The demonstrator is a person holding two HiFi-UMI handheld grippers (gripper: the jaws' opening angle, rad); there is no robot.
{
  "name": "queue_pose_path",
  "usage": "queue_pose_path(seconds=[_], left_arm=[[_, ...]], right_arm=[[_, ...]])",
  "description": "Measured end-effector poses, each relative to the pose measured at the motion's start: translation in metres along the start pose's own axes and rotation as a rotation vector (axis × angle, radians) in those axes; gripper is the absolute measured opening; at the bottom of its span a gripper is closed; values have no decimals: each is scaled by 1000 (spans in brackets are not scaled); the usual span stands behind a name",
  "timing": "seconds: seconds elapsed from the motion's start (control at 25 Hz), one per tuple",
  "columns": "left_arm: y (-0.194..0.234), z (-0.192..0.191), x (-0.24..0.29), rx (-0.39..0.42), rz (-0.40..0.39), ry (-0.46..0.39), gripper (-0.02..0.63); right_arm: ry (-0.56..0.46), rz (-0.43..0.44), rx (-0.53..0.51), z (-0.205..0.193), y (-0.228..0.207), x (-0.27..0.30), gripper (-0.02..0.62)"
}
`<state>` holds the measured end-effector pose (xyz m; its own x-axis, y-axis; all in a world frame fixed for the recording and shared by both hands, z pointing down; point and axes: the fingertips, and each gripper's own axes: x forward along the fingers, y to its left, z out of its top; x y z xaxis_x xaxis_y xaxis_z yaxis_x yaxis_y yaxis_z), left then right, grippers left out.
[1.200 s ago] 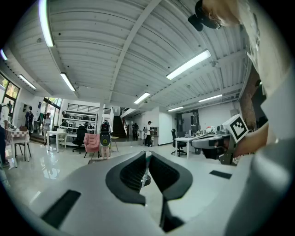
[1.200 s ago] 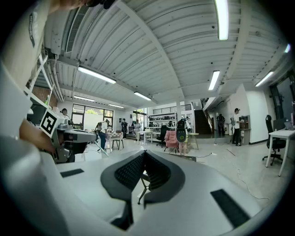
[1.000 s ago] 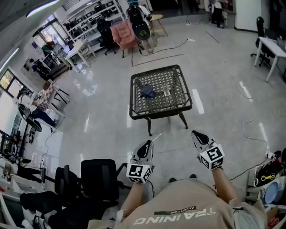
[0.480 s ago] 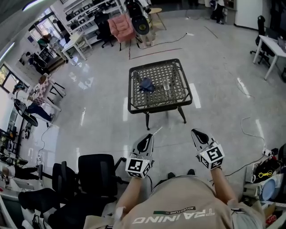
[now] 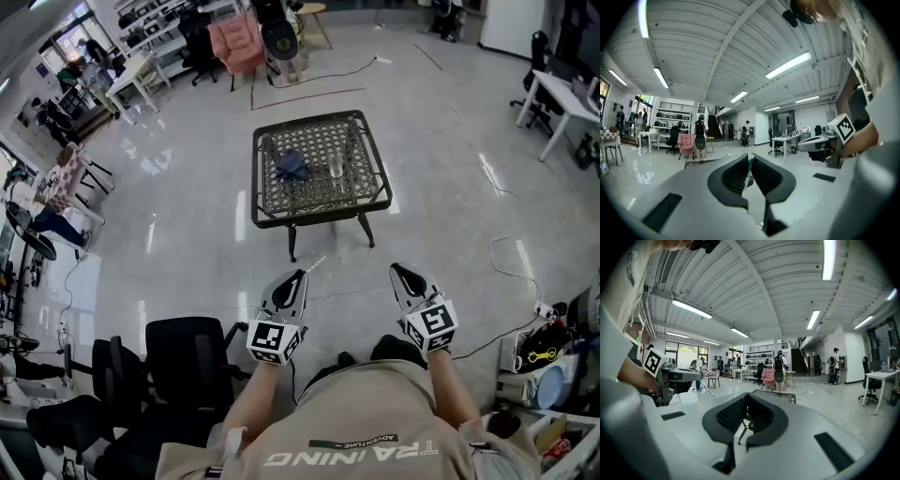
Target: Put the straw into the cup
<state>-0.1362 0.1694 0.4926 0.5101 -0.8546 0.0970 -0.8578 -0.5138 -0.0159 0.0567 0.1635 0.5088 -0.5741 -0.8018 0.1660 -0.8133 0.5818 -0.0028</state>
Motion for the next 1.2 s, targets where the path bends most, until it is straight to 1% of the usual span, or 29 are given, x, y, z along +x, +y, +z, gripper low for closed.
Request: queue_pose_path(seconds=[0.2,0.36,0.6,0.88,1.0,1.2], left_arm=[[12,-11,15,-20,7,16,35],[17,-10,33,-19,8,26,35],[32,-4,83,-15,22,35,35],[51,17,147,-11,60,16,35],[56,17,172,-17,81,15,35],[60,16,196,-34,109,23,35]], right_arm=[[15,0,-1,-5,-11,14,17],[8,4,9,-3,-28,34,17],[-9,36,26,-2,-68,80,17],[-25,71,0,19,-124,129,17],[-19,89,-14,18,-146,144,17],[-15,114,-15,21,-169,163,17]])
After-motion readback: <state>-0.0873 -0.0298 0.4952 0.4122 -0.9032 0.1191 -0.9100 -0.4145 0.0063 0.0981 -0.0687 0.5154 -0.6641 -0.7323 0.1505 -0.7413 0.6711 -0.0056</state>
